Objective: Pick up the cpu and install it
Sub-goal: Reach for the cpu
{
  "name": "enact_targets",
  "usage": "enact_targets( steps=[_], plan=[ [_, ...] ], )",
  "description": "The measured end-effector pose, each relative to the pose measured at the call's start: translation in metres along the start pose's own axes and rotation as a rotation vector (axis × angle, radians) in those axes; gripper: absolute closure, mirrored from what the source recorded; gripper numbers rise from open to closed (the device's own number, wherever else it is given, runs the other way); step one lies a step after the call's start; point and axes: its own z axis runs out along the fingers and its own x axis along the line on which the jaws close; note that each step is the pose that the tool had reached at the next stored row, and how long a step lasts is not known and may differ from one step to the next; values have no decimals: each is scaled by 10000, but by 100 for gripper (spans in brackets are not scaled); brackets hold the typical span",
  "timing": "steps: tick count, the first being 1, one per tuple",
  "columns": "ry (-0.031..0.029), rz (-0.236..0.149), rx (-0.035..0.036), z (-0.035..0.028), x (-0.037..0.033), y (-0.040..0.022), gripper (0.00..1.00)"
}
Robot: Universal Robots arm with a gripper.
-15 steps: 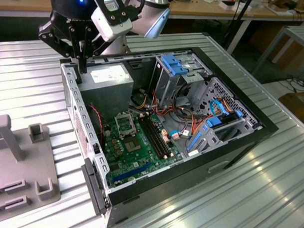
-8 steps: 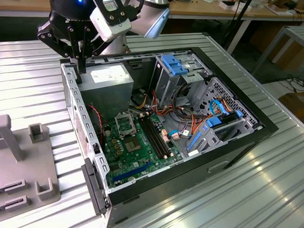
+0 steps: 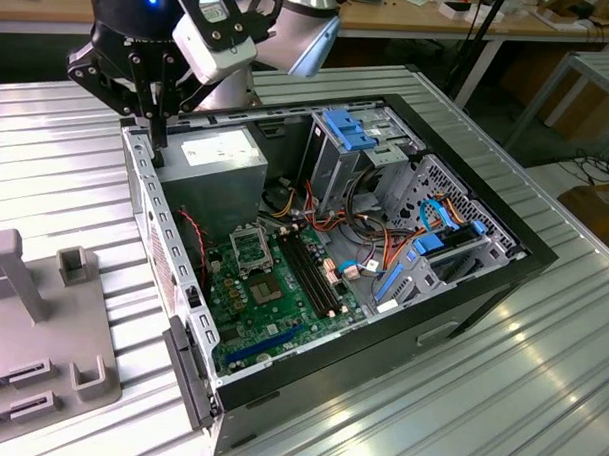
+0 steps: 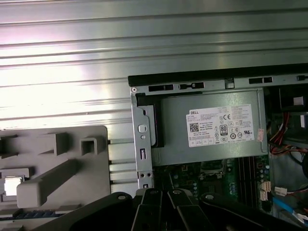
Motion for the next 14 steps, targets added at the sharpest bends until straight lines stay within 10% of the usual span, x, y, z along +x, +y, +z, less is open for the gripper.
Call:
enact_targets(
  steps=[14],
  plan=[
    [0,1,0,-2,98,-7,89]
  ],
)
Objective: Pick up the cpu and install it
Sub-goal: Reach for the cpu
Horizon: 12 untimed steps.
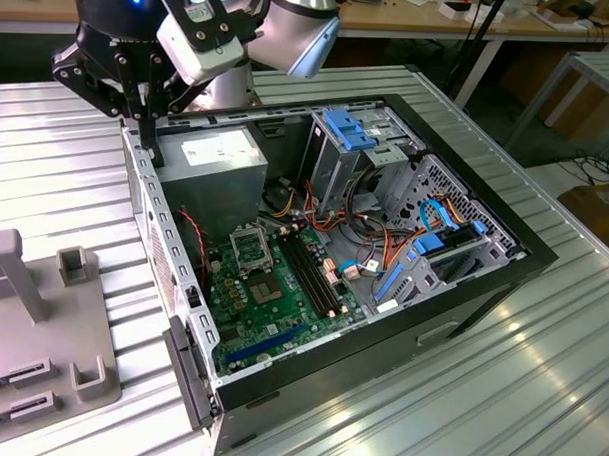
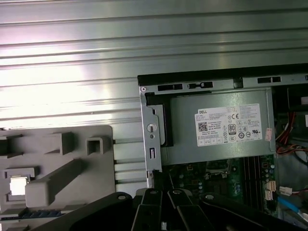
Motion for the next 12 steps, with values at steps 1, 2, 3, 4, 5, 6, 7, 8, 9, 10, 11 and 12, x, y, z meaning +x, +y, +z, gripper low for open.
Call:
enact_targets(
  steps=[1,2,3,4,5,6,7,8,9,10,11,12],
  plan=[
    [0,0,0,0,5,0,89],
    [0,0,0,0,14,-1,89],
    [0,0,0,0,24,-2,89],
    [0,0,0,0,34,-3,89],
    [0,0,0,-1,42,-3,89],
    [0,-1,0,-1,48,-4,89],
    [0,-1,0,-1,54,-4,89],
    [-1,-1,0,-1,59,-4,89],
    [0,0,1,-1,65,-5,89],
    [0,0,0,-1,70,-5,89],
    [0,0,0,-1,75,-5,89],
    [0,0,0,-1,80,-6,89]
  ],
)
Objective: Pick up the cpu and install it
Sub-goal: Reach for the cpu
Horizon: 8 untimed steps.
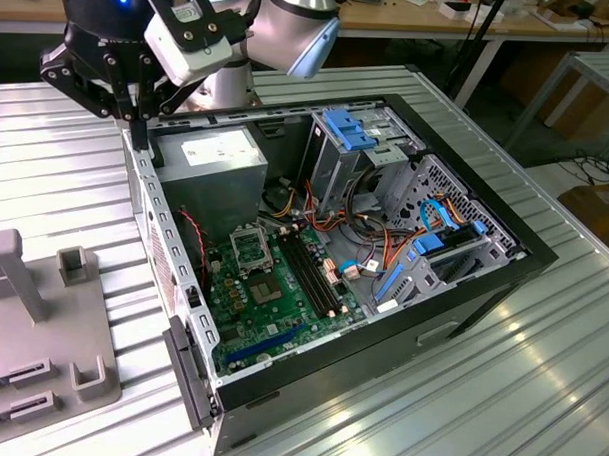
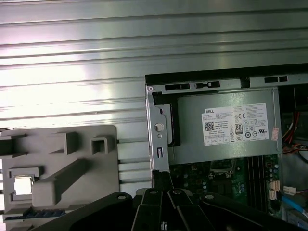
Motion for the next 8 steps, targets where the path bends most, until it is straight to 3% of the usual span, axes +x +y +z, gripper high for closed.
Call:
enact_targets(
  steps=[8],
  plan=[
    [0,1,0,0,13,-1,89]
  ],
)
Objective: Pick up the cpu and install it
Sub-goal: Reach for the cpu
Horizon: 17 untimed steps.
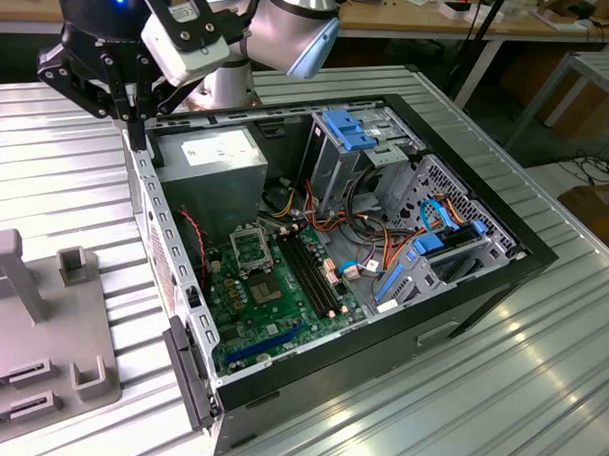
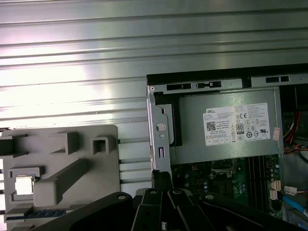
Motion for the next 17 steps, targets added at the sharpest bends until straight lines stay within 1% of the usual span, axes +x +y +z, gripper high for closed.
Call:
enact_targets(
  steps=[17],
  plan=[
    [0,-2,-1,-2,90,-7,89]
  ],
)
